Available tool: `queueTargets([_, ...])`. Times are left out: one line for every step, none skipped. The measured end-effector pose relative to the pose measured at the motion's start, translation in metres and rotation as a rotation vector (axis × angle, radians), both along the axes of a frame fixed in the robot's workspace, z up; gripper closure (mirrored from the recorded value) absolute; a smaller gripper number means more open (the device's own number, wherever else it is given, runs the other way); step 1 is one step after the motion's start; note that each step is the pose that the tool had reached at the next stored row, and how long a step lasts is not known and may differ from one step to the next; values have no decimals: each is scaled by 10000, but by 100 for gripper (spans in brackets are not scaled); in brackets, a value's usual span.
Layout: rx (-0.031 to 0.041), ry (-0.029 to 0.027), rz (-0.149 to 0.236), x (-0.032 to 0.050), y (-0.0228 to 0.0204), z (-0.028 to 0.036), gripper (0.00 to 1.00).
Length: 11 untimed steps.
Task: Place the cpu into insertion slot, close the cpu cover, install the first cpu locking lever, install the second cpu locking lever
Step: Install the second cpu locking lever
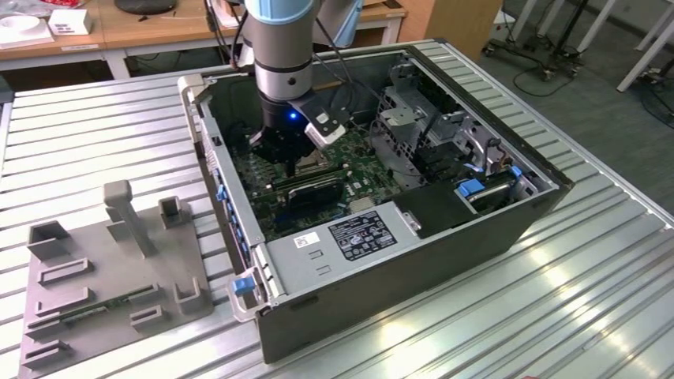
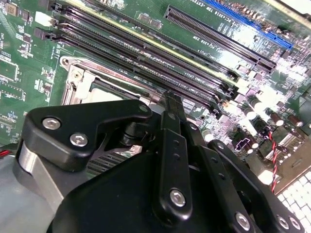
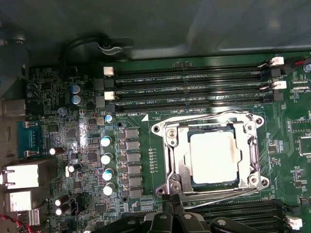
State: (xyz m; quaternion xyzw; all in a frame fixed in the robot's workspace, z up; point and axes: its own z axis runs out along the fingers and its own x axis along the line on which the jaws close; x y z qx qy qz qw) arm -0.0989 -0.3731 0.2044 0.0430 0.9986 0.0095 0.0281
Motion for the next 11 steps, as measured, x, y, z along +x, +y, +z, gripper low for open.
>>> queueTargets([2, -5, -1, -3, 0, -2, 89])
queueTargets([3, -15, -2, -7, 1, -4, 89])
queueTargets([2, -23, -1, -10, 1, -6, 89])
queueTargets([1, -28, 0, -13, 0, -7, 89])
queueTargets([1, -33, 0, -14, 0, -8, 89])
queueTargets([0, -37, 1, -17, 0, -10, 89])
queueTargets([0, -41, 0, -20, 0, -13, 89])
queueTargets([0, -46, 0, -22, 0, -18, 89])
queueTargets([0, -50, 1, -23, 0, -23, 89])
queueTargets([0, -54, 1, -24, 0, -28, 89])
queueTargets([1, -62, 0, -25, 1, -36, 89])
